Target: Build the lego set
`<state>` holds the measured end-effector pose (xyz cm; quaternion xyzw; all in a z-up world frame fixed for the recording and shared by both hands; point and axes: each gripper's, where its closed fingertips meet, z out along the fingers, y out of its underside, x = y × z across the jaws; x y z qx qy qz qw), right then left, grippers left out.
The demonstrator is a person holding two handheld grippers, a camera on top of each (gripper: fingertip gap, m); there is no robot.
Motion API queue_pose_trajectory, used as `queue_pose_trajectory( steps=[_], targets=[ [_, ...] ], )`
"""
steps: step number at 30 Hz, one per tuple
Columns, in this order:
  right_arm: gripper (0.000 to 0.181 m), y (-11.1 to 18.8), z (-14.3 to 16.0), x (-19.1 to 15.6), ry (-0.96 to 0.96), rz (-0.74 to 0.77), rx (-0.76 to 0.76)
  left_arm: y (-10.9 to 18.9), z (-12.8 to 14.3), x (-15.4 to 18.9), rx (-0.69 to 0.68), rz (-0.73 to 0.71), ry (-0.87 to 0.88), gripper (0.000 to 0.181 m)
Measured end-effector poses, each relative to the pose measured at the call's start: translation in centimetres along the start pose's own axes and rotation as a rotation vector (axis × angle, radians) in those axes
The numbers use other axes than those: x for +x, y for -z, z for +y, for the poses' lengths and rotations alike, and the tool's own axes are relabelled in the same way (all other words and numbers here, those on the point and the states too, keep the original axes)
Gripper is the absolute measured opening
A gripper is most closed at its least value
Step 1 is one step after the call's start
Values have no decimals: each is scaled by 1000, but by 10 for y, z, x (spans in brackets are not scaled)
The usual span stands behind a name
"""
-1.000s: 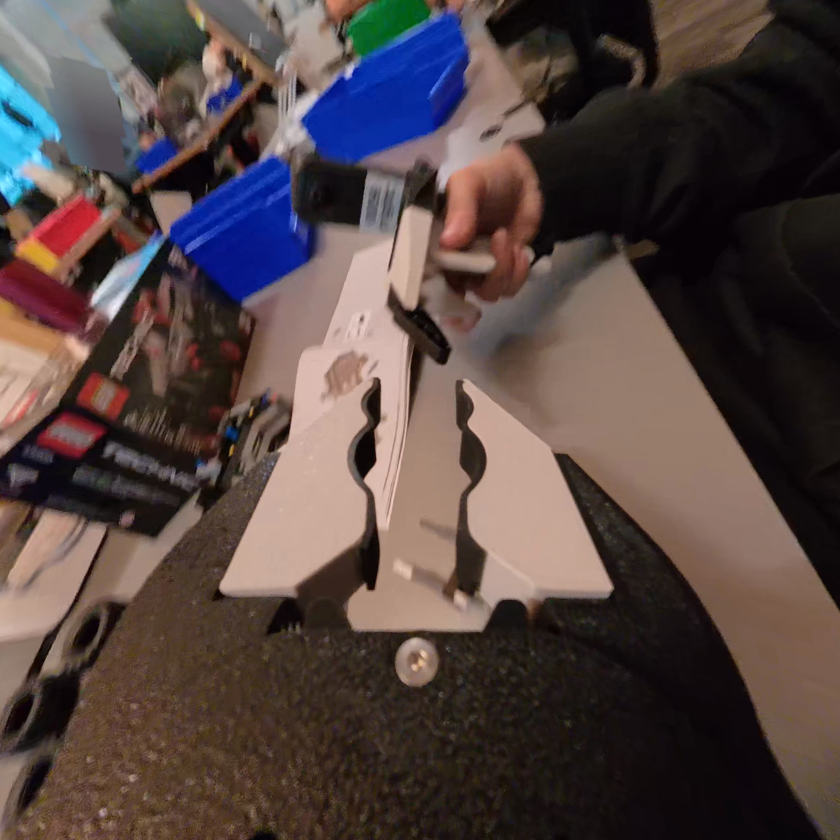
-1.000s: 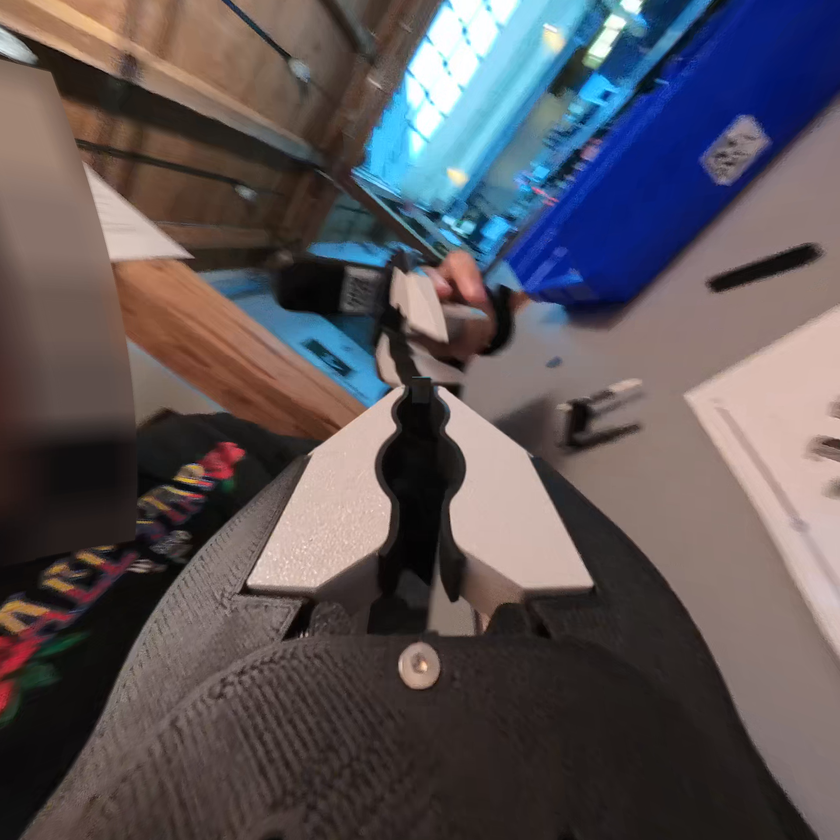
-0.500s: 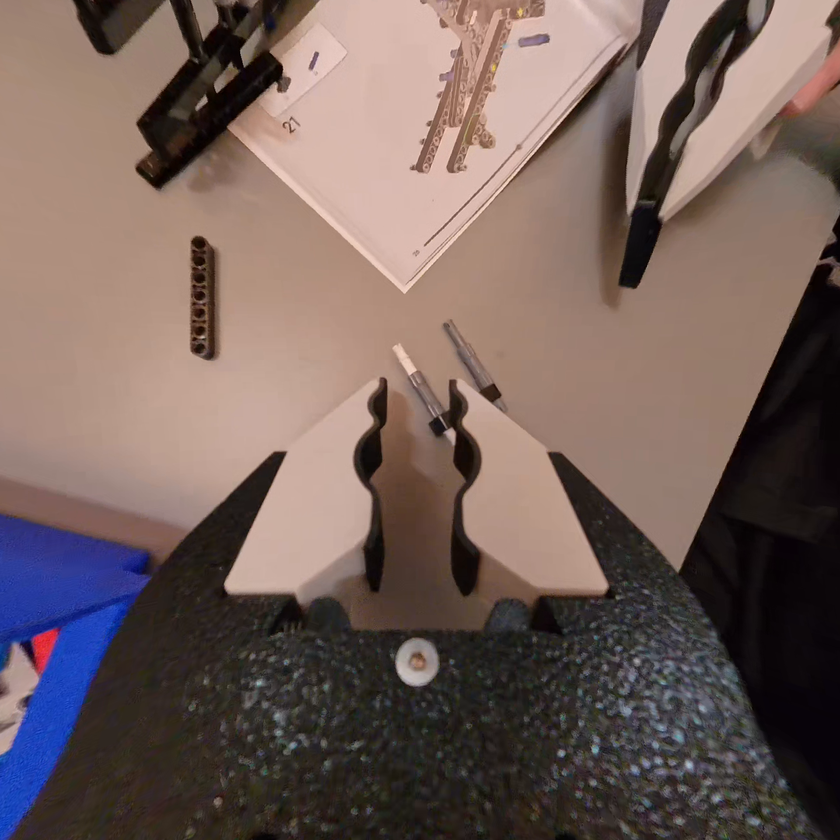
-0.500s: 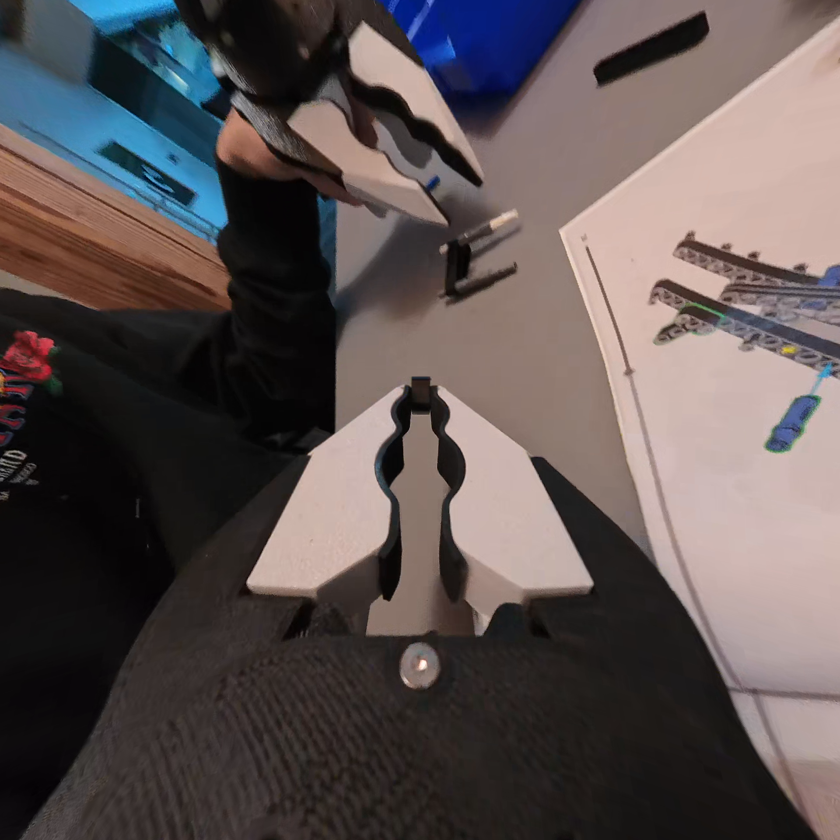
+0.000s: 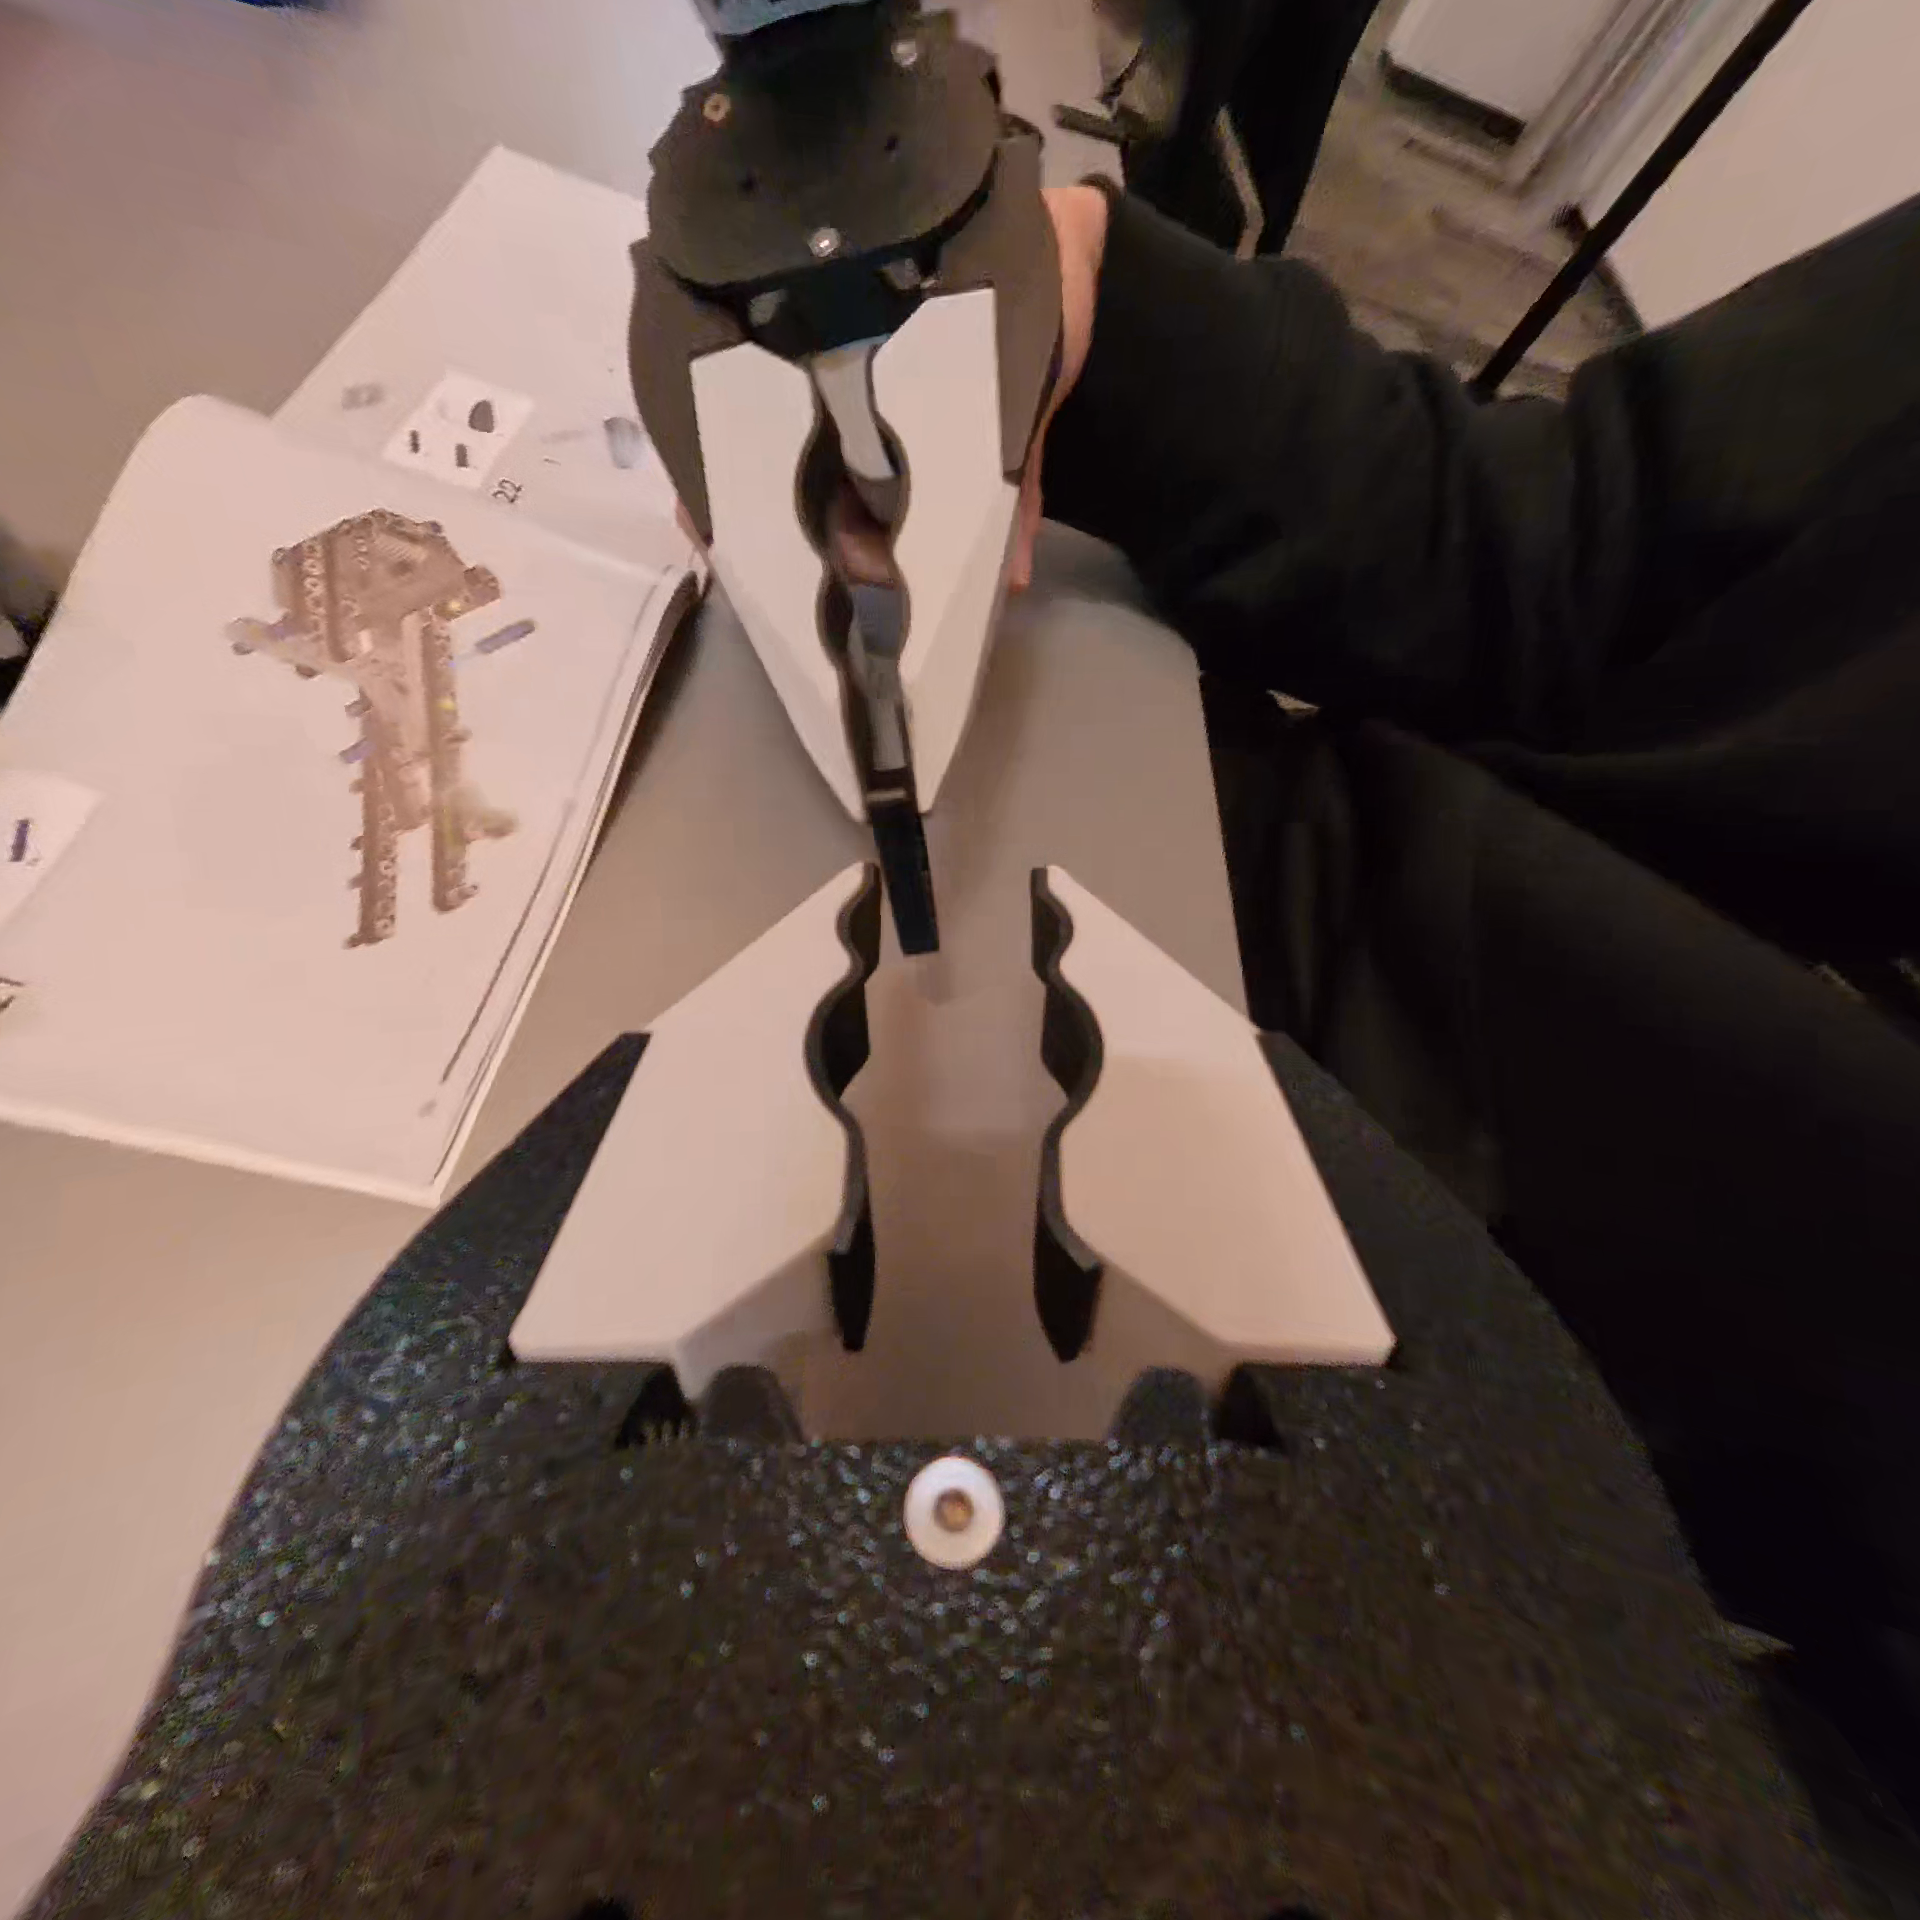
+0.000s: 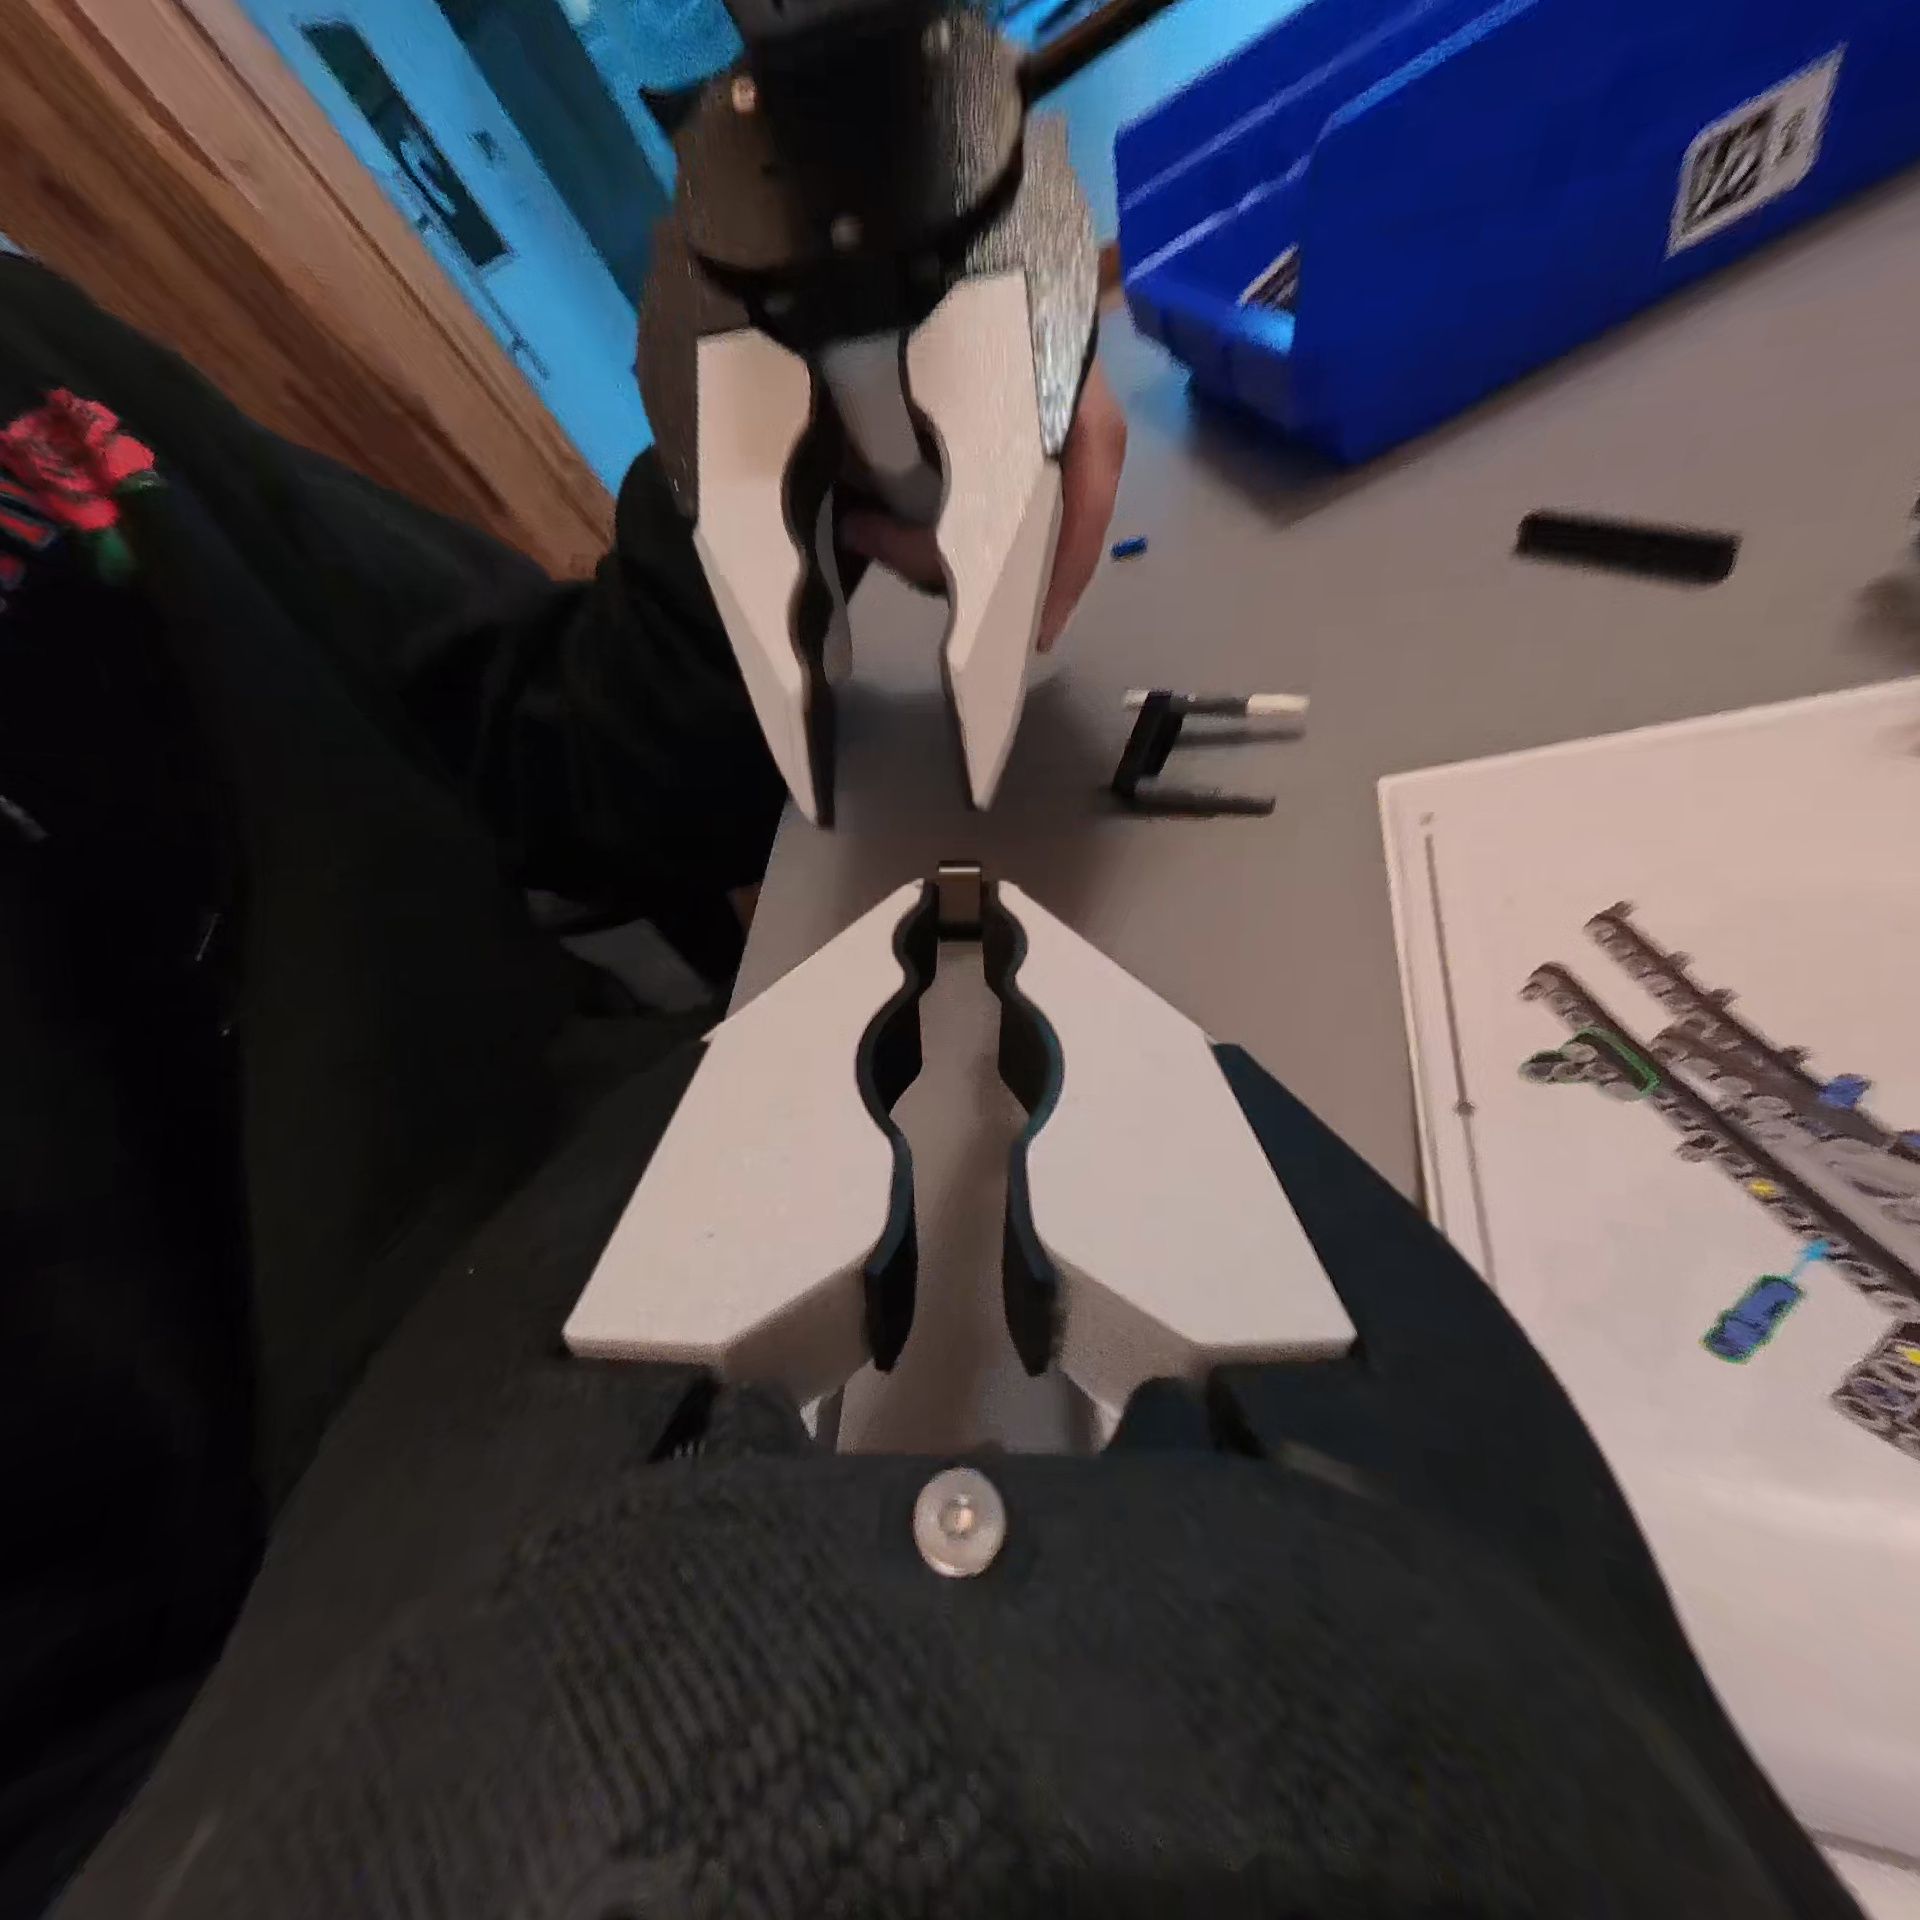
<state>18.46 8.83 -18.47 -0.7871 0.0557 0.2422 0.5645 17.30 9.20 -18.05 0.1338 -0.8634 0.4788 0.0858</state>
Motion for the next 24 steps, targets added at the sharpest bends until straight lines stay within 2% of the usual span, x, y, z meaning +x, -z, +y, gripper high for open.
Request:
queue_pose_trajectory(
  steps=[3, 7, 11, 14, 16, 19, 20, 24],
  targets=[
    [5, 6, -20, -10, 14, -14, 128, -9, 2, -11, -55, -95, -25, 20],
    [6, 8, -23, 1, 6, 101, 132, -12, -3, -20, -63, -179, -63, 8],
    [15, 25, -37, 26, -83, 328, 243, -1, -19, -43, 54, -291, 60, 5],
    [19, 29, -49, 29, -138, 417, 359, 10, -30, -63, 135, -420, 84, 5],
    [27, 27, -52, 33, -174, 465, 403, 10, -36, -65, 154, -469, 40, 5],
    [51, 24, -56, 40, -204, 517, 446, 7, -42, -64, 147, -514, -8, 5],
    [54, 24, -59, 40, -208, 516, 465, 7, -43, -66, 141, -543, -22, 5],
    [42, 26, -63, 44, -228, 531, 525, 4, -44, -64, 100, -584, -132, 5]
  ],
)
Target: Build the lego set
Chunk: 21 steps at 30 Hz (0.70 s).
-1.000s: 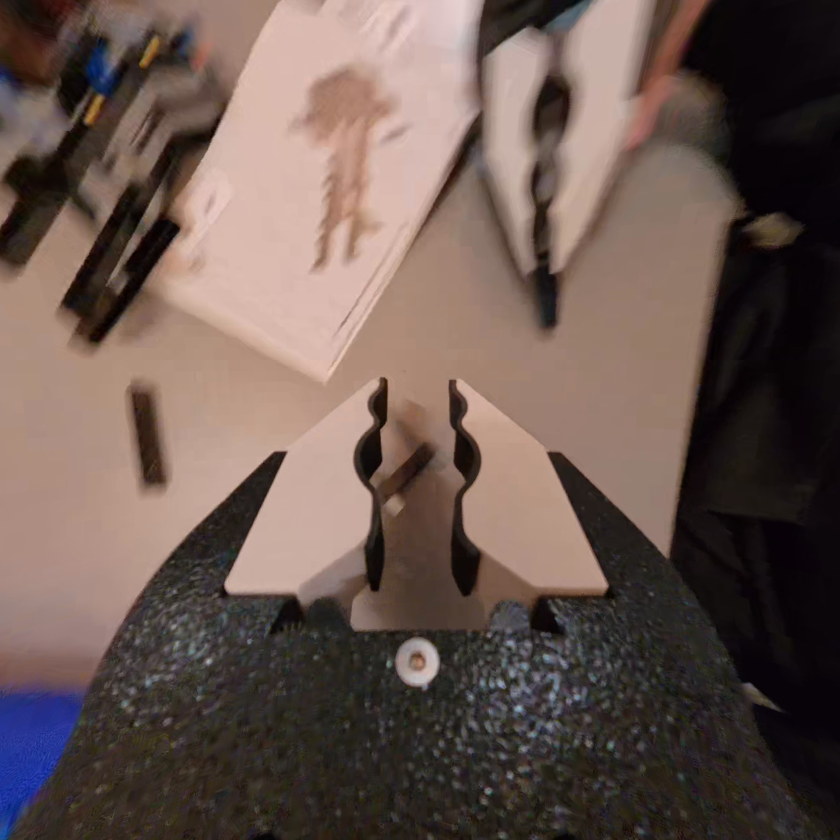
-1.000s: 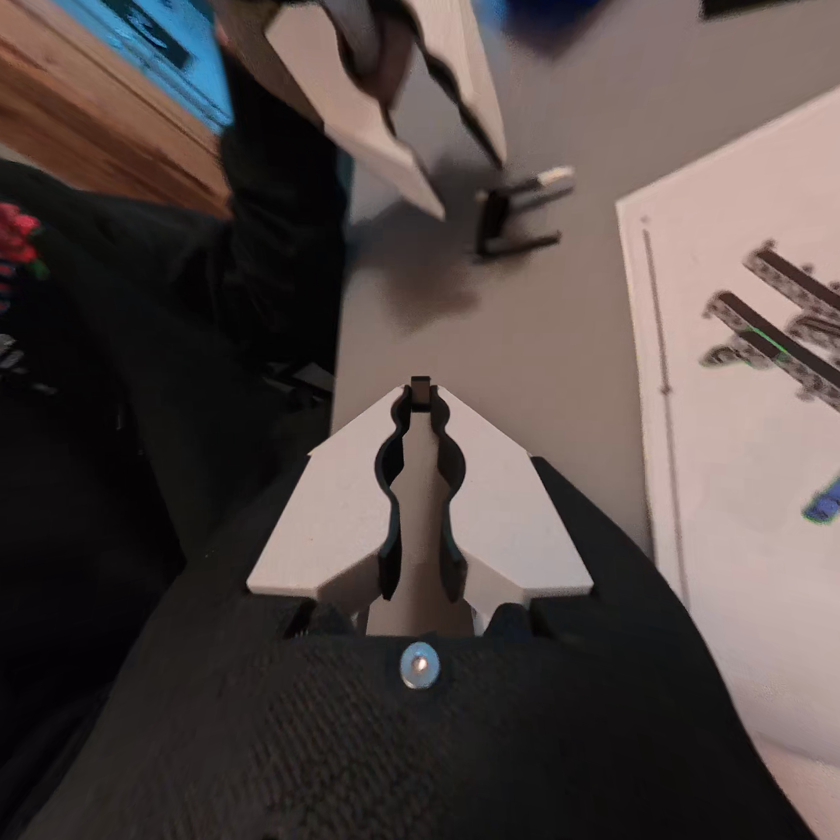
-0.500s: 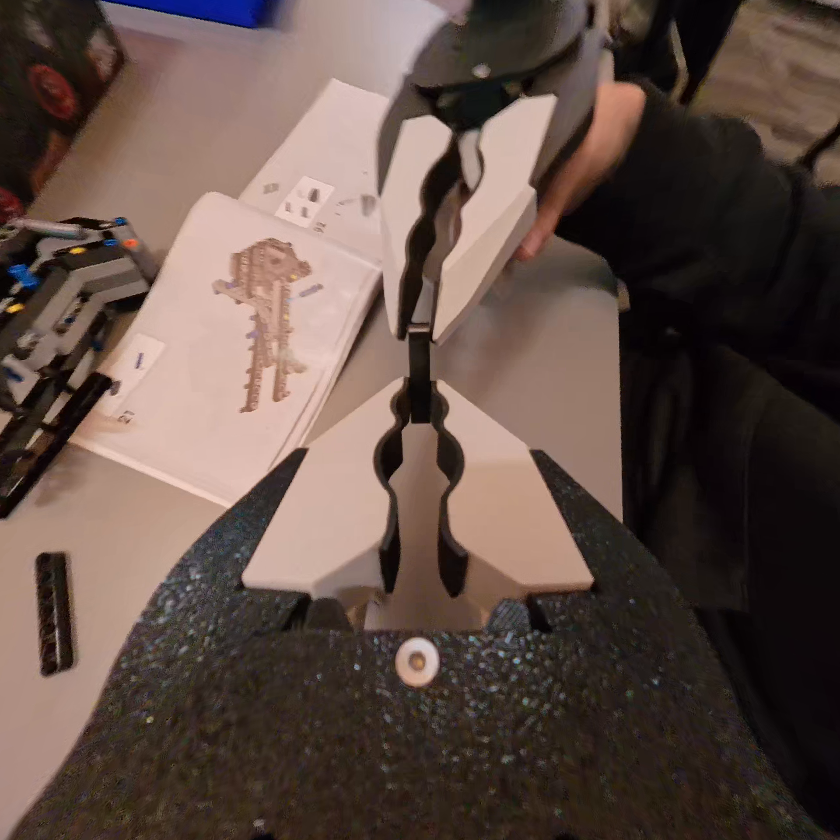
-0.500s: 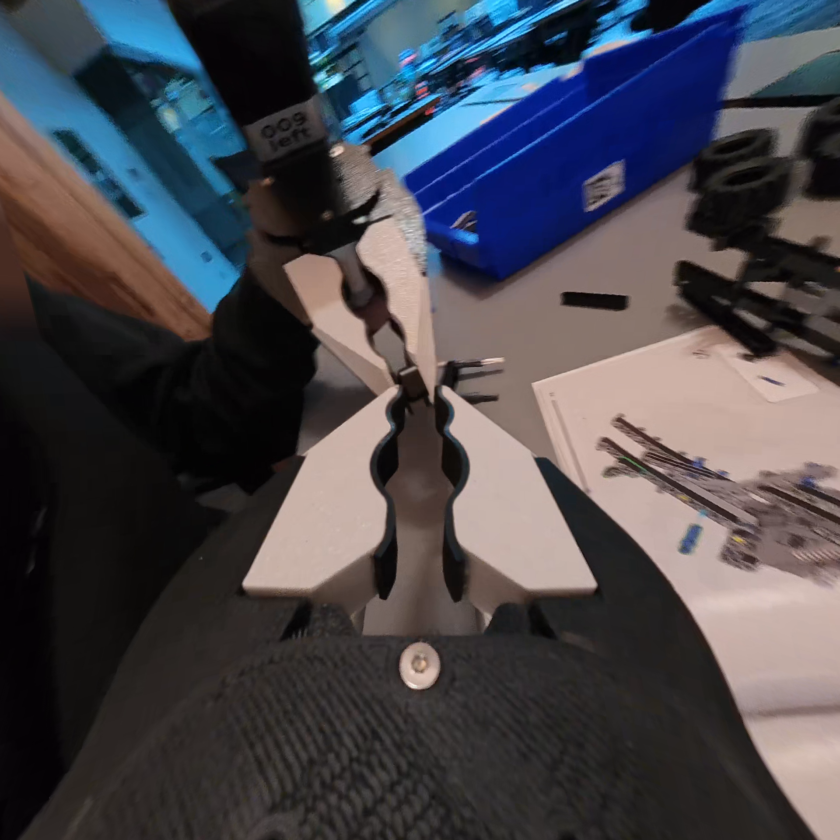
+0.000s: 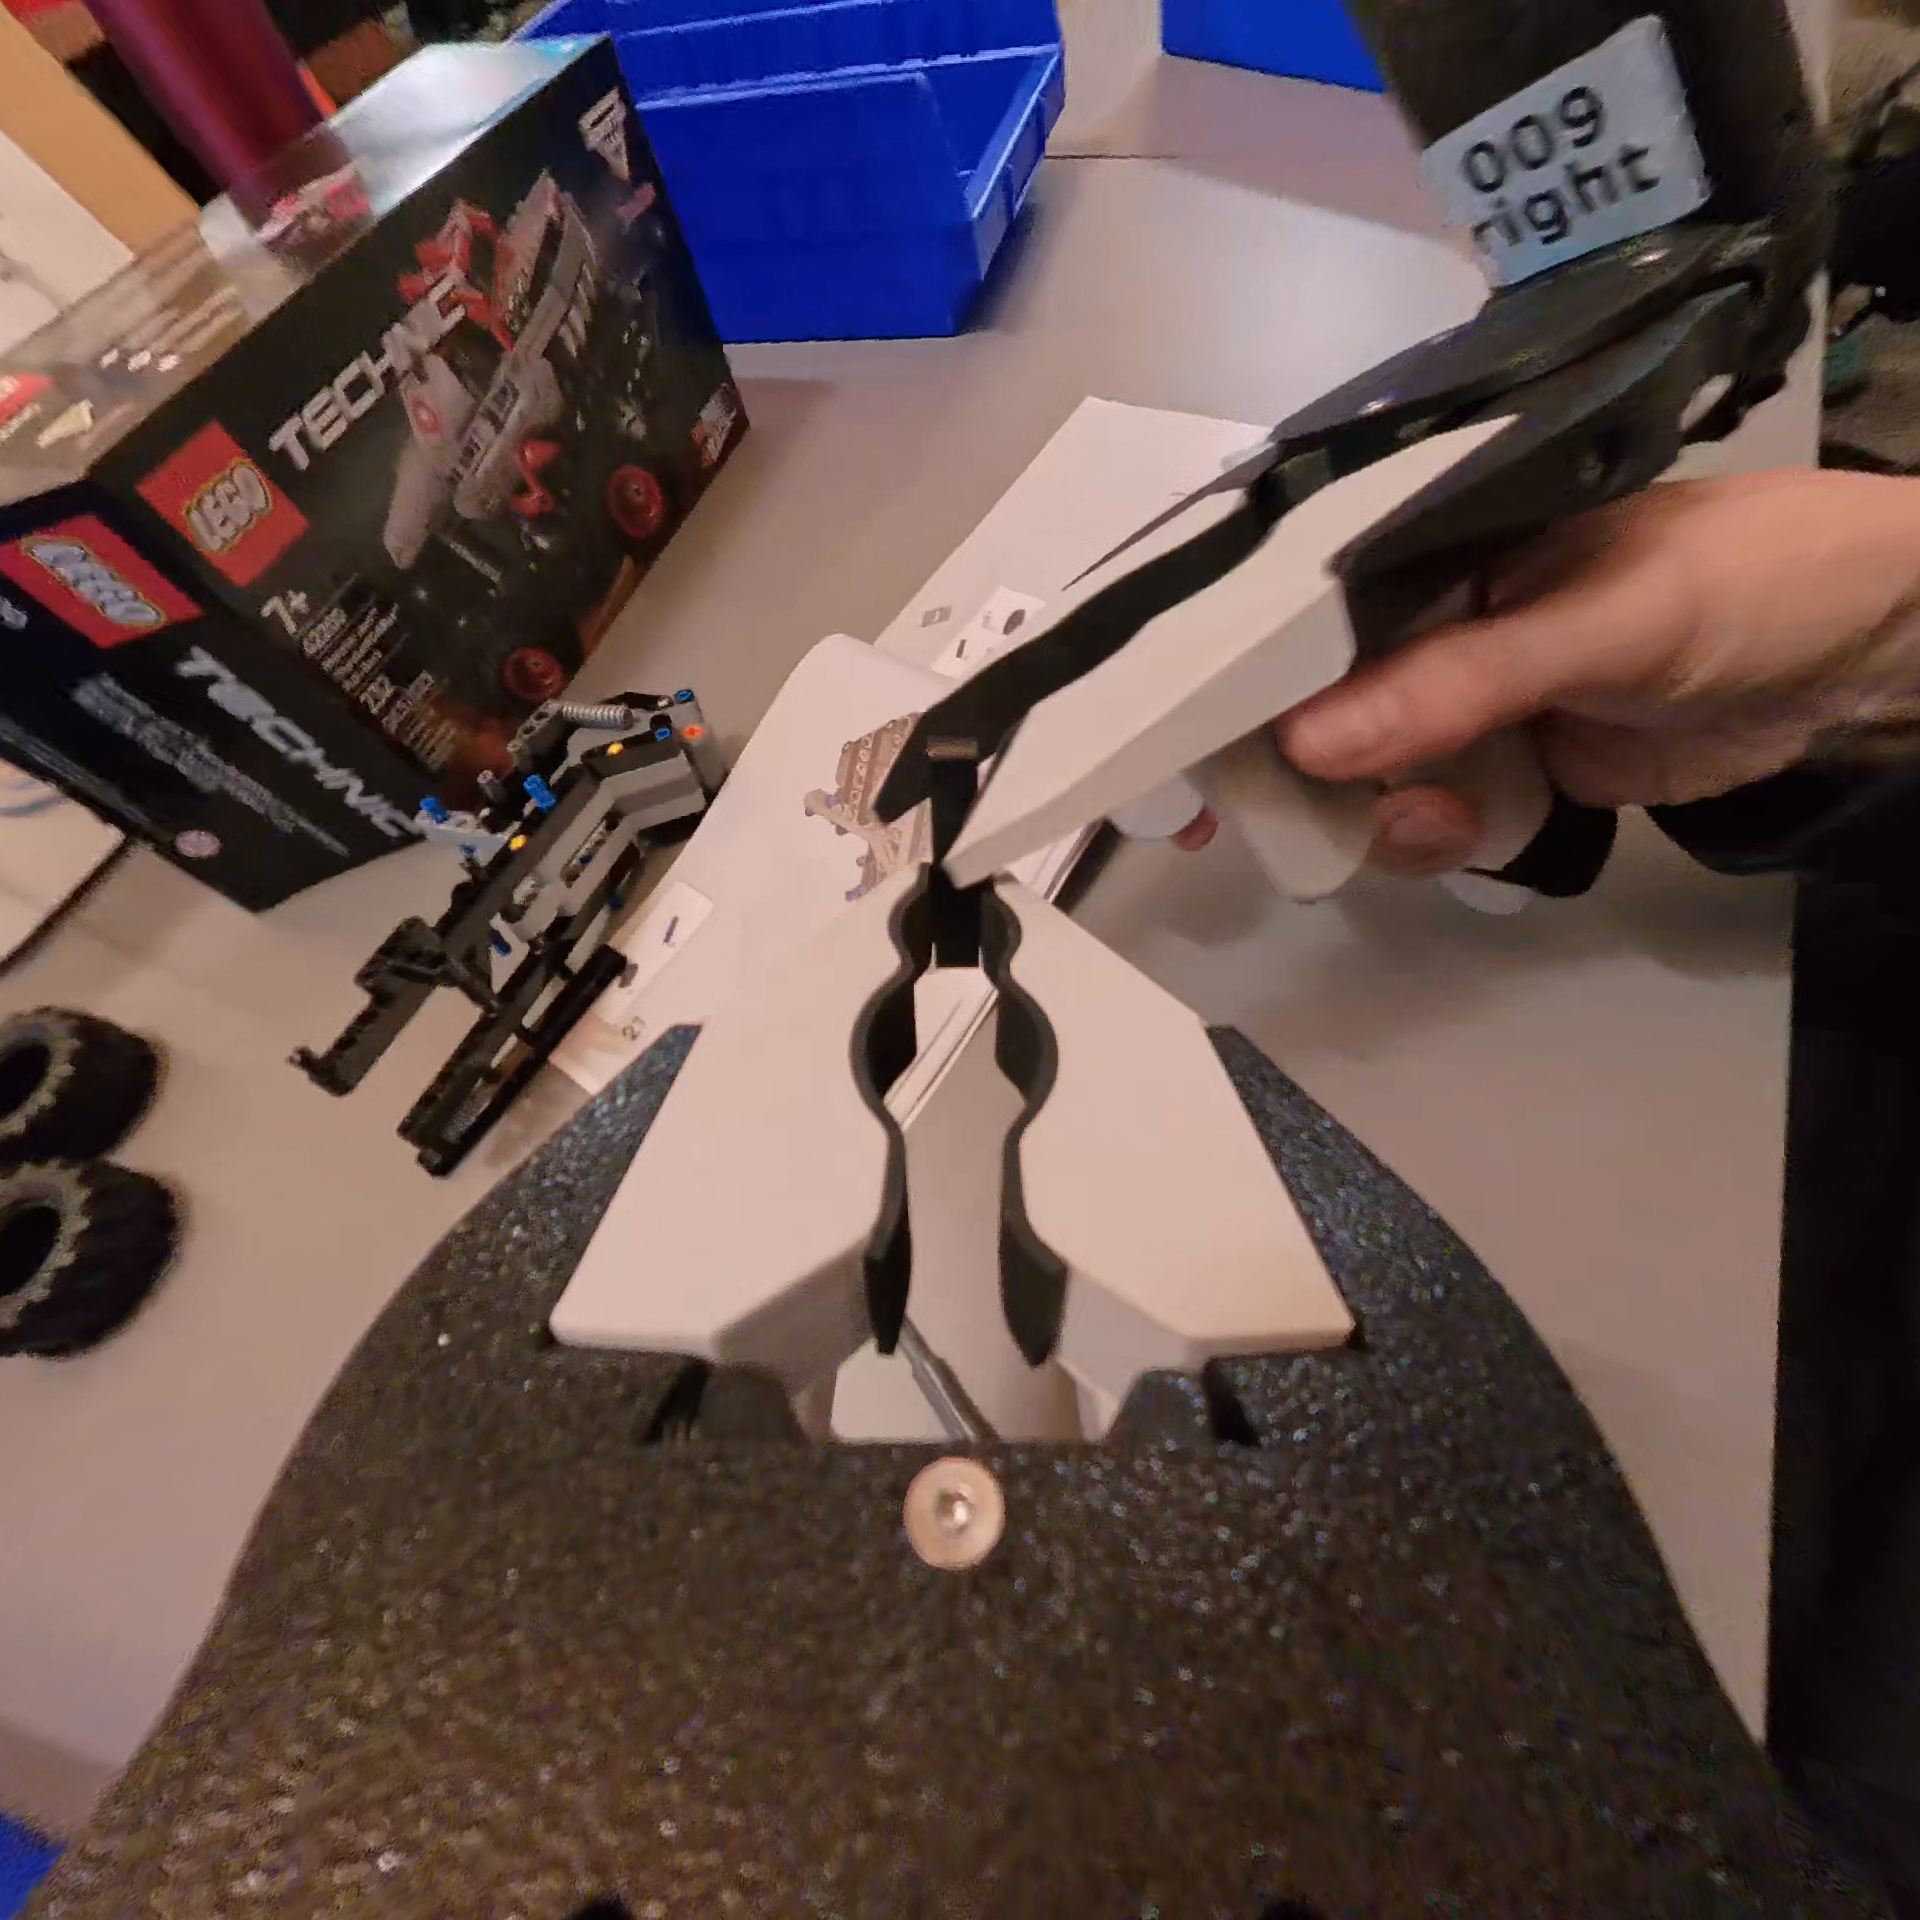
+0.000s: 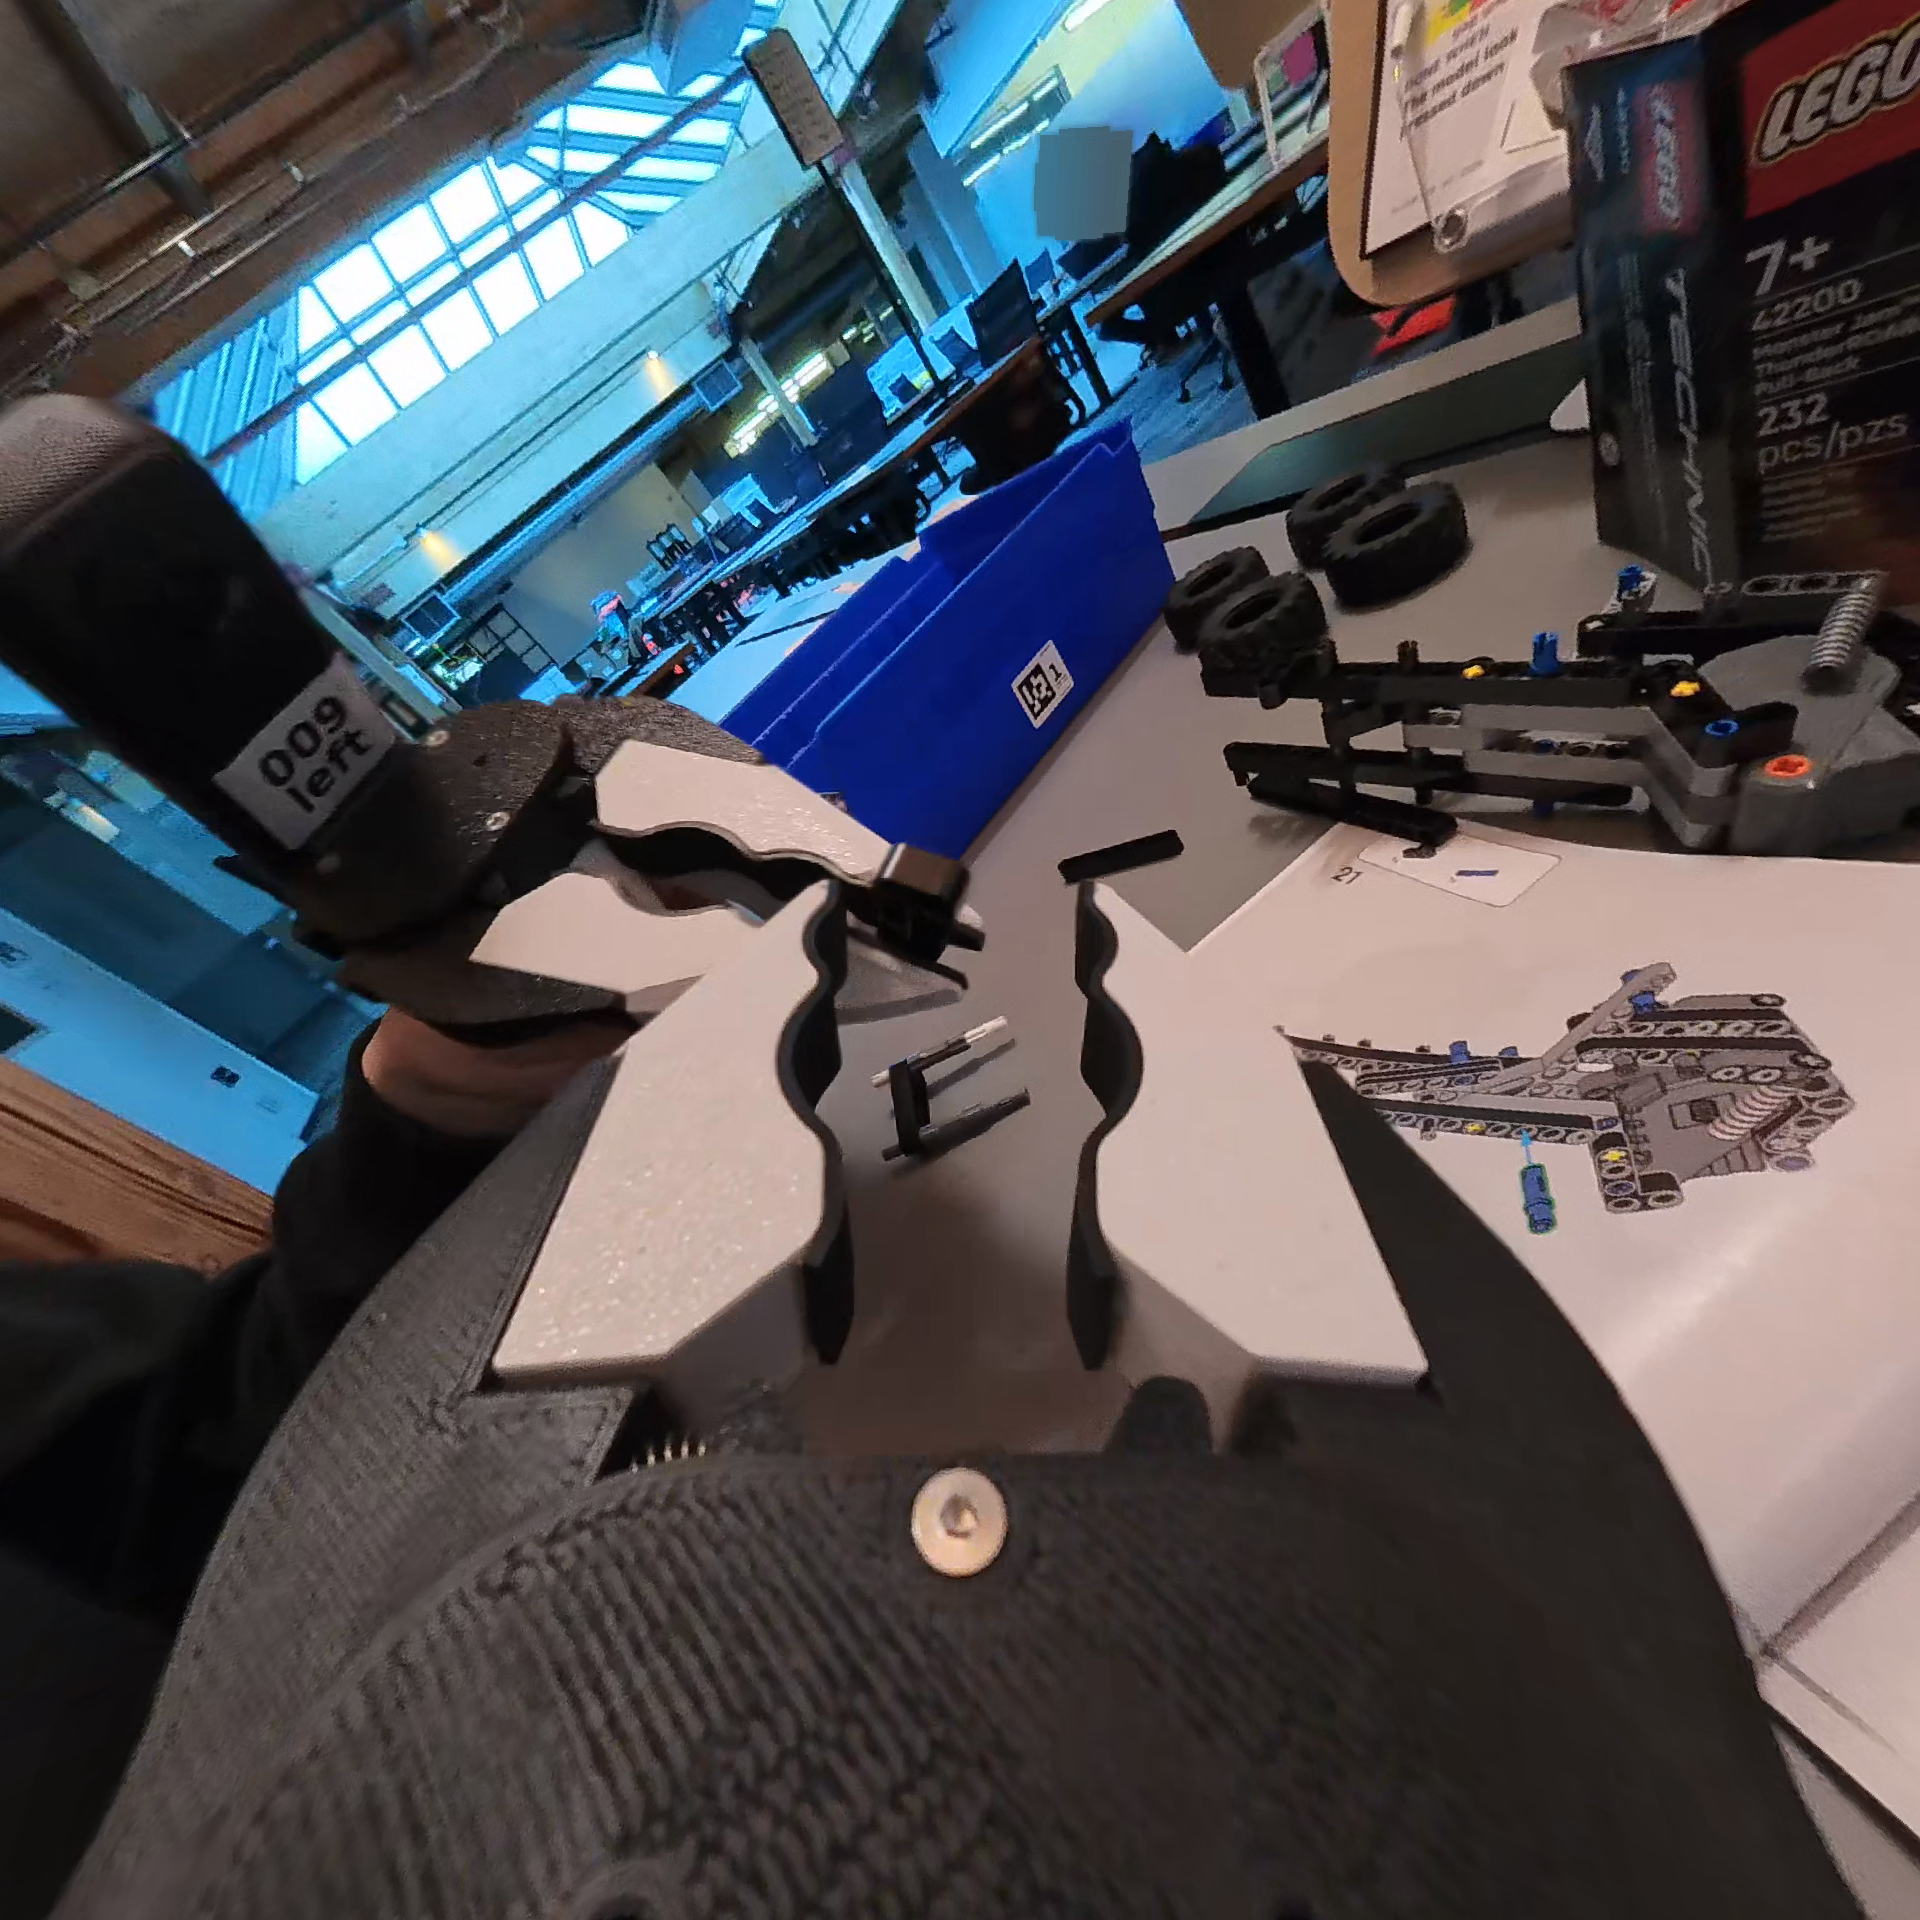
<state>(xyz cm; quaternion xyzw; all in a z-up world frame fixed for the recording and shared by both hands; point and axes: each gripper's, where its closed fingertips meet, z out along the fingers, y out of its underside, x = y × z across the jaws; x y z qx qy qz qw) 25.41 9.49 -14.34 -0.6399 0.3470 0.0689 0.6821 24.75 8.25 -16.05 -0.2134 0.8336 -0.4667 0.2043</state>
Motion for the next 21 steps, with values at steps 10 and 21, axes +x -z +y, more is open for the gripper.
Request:
queue_pose_trajectory(
  steps=[10, 21],
  targets=[
    [14, 1, 1, -4, -59, -97, 6, -2, 4, 2, -17, -27, -186, 12],
    [14, 22, 54, 10, 112, -68, -443, 70, 72, -60, -323, -142, 139, 23]
  ],
)
